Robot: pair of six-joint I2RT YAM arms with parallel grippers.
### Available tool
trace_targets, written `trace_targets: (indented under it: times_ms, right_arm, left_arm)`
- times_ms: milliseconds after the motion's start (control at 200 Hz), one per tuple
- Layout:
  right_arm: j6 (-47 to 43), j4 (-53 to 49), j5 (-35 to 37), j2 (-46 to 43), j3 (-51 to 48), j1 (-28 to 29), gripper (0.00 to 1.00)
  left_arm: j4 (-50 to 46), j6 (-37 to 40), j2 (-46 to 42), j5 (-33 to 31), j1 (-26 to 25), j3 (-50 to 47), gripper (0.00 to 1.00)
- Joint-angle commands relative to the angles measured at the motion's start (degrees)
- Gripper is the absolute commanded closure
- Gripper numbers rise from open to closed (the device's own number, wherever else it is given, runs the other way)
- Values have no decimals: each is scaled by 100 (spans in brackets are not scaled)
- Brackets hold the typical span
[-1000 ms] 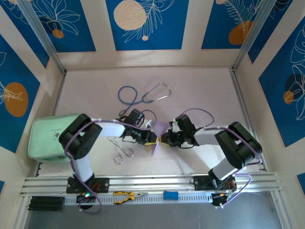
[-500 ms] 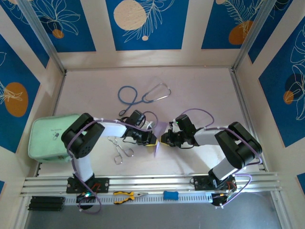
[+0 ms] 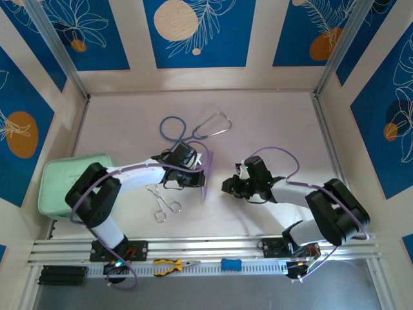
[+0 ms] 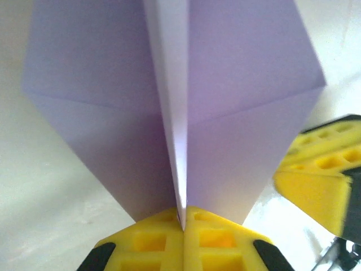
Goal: Fold a paper plane with a square sheet of paper (pick it up from the middle)
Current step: Turn over a paper plane at the center of the table.
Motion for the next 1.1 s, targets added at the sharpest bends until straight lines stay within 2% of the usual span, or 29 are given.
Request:
trace_targets:
  times_ms: [0,190,390,820,1095]
  right_arm:
    - [63,-177,73,-200,-61,-24,75]
    - [106,-38,-81,-64,91,90,73]
    - [194,209,-185,213,259,245,69]
    - [206,226,-130,357,280,294,69]
    - [218,253,-162,464,315,294,69]
  left_arm:
    - [-1120,274,-33,-1138,-84,327,100]
    - [-1683,319,194,-1640,-235,697,100]
    - [-1694,312,399,-1513,-318,759,100]
    - [-1749,321,672,-1343,-389,890,90]
    - [-1828,310,520,-1572,-416,897,93]
